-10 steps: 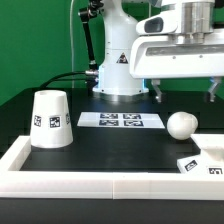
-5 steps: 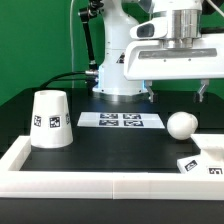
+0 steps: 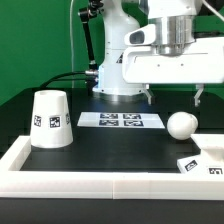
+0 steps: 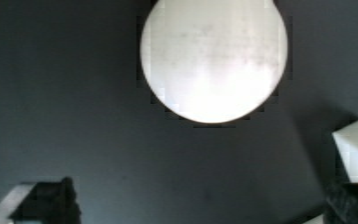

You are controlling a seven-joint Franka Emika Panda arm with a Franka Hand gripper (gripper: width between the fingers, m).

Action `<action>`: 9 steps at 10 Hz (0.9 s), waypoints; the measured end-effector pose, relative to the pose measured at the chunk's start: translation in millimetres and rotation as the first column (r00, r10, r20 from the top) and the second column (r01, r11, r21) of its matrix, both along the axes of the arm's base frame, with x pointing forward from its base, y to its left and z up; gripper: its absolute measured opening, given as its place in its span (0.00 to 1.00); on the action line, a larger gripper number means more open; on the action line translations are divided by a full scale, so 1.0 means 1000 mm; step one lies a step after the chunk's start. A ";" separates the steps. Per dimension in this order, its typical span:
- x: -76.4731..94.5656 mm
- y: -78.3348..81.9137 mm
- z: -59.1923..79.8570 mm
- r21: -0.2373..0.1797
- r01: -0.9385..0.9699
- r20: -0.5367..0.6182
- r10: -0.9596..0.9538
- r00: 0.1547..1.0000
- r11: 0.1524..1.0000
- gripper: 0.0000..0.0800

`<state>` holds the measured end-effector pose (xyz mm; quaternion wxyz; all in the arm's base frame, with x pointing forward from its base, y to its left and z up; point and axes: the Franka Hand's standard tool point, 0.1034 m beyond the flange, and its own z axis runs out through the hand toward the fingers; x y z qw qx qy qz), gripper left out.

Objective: Assemble lamp

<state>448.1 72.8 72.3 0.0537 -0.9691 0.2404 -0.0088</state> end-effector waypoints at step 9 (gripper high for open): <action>-0.013 0.002 -0.009 0.055 0.229 -0.035 -0.227 0.973 0.972 0.87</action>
Offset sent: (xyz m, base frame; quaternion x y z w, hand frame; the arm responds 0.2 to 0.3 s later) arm 0.0000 0.0000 0.0000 0.0000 0.0000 0.0000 1.0000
